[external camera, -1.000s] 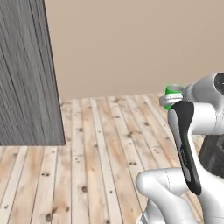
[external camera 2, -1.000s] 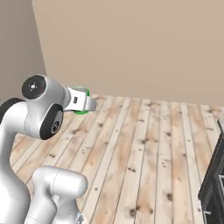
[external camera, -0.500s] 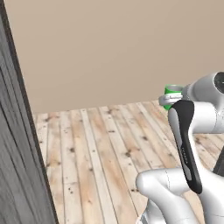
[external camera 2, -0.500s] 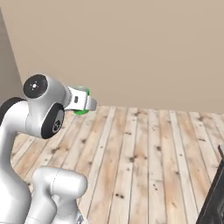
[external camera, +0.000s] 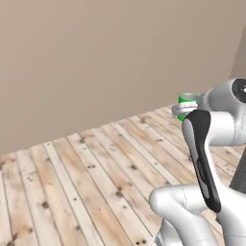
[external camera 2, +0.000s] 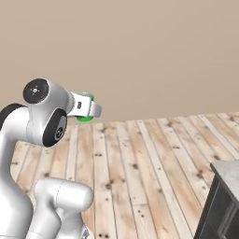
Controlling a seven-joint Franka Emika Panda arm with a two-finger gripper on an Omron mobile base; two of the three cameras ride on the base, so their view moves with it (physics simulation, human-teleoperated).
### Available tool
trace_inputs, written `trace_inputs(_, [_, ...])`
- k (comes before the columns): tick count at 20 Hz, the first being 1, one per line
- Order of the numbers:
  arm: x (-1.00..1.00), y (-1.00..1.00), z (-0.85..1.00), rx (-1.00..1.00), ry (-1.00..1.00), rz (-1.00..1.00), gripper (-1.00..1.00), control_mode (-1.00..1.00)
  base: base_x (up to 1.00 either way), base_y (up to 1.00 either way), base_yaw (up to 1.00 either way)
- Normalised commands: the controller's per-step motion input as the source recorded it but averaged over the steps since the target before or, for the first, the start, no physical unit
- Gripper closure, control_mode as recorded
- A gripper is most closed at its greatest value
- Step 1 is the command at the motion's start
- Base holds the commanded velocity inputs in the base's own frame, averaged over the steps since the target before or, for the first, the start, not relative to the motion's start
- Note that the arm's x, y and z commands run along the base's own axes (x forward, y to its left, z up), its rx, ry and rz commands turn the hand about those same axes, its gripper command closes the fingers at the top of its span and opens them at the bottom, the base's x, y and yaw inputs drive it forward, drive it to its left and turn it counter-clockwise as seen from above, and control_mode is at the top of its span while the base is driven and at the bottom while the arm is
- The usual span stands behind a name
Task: There is a tray on the dining counter. Grab the cup, mug, and pitcher and place them on the tray. The pitcher may be placed next to the tray if it cannot fit the tray.
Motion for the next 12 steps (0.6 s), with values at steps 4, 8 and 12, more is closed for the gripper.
trace_inputs(4, [0.00,0.00,0.00,0.00,0.00,0.00,1.00,1.00,0.85,0.38,-0.52])
trace_inputs(8, [0.00,0.00,0.00,0.00,0.00,0.00,1.00,1.00,0.38,0.95,-0.42])
trace_inputs(12, [0.00,0.00,0.00,0.00,0.00,0.00,1.00,1.00,0.09,1.00,-0.55])
